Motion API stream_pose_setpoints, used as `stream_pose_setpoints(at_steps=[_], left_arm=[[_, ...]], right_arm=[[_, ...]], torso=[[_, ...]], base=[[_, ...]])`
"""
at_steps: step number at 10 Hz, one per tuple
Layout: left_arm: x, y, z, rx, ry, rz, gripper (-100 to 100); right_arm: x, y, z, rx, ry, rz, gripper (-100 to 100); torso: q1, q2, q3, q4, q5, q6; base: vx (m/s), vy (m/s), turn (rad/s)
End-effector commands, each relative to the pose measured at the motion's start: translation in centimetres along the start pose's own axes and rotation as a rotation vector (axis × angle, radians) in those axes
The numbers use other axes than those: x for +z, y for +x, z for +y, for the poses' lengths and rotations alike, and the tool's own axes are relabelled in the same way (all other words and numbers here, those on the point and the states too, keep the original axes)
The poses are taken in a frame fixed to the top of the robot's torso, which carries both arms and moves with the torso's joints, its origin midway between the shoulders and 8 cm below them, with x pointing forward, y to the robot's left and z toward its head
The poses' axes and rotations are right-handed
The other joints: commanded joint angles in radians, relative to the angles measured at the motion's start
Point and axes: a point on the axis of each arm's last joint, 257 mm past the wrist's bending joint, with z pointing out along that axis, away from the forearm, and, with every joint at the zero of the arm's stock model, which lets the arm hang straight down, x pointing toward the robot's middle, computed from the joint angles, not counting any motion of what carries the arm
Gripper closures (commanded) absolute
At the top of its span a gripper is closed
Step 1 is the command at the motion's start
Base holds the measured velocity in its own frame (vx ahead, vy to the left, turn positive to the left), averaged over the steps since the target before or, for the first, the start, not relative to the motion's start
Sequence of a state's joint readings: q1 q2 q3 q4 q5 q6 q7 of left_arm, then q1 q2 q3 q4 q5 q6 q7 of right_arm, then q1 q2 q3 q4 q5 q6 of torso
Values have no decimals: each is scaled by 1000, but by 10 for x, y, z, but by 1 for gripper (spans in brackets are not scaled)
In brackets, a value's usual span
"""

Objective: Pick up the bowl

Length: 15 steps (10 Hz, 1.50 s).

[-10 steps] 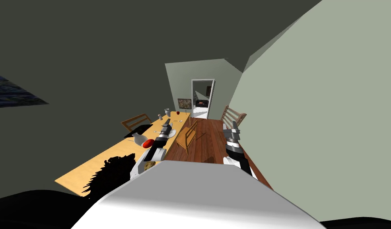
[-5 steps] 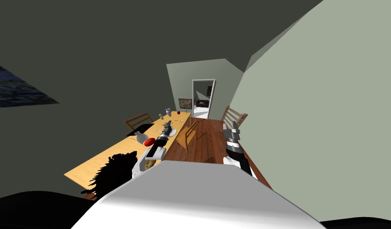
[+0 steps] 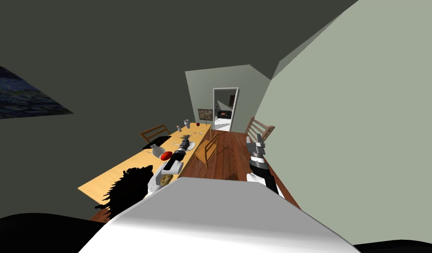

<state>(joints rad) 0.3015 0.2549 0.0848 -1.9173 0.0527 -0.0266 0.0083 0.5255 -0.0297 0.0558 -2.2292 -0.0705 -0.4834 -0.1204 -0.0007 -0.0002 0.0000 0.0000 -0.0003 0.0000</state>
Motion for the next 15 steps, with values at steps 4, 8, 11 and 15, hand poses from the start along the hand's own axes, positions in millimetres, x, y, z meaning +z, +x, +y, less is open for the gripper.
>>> stream_pose_setpoints(at_steps=[4, 8, 11, 15], left_arm=[[7, -14, 64, 2, -182, -17, -100], [6, -23, 105, -8, -305, -29, -100], [1, -29, 141, -25, -415, -43, -100], [-12, -35, 188, -64, -563, -61, -100]], right_arm=[[0, 0, 0, 0, 0, 0, 0], [0, 0, 0, 0, 0, 0, 0], [0, 0, 0, 0, 0, 0, 0], [0, 0, 0, 0, 0, 0, 0]], torso=[[0, 0, 0, 0, 0, 0], [1, -2, -1, 0, 0, 0], [1, -2, -1, 0, 0, 0], [2, -3, -1, -1, 0, 0]], base=[[0, -7, 37], [12, 4, 28], [21, 10, 19], [37, 24, 20]])
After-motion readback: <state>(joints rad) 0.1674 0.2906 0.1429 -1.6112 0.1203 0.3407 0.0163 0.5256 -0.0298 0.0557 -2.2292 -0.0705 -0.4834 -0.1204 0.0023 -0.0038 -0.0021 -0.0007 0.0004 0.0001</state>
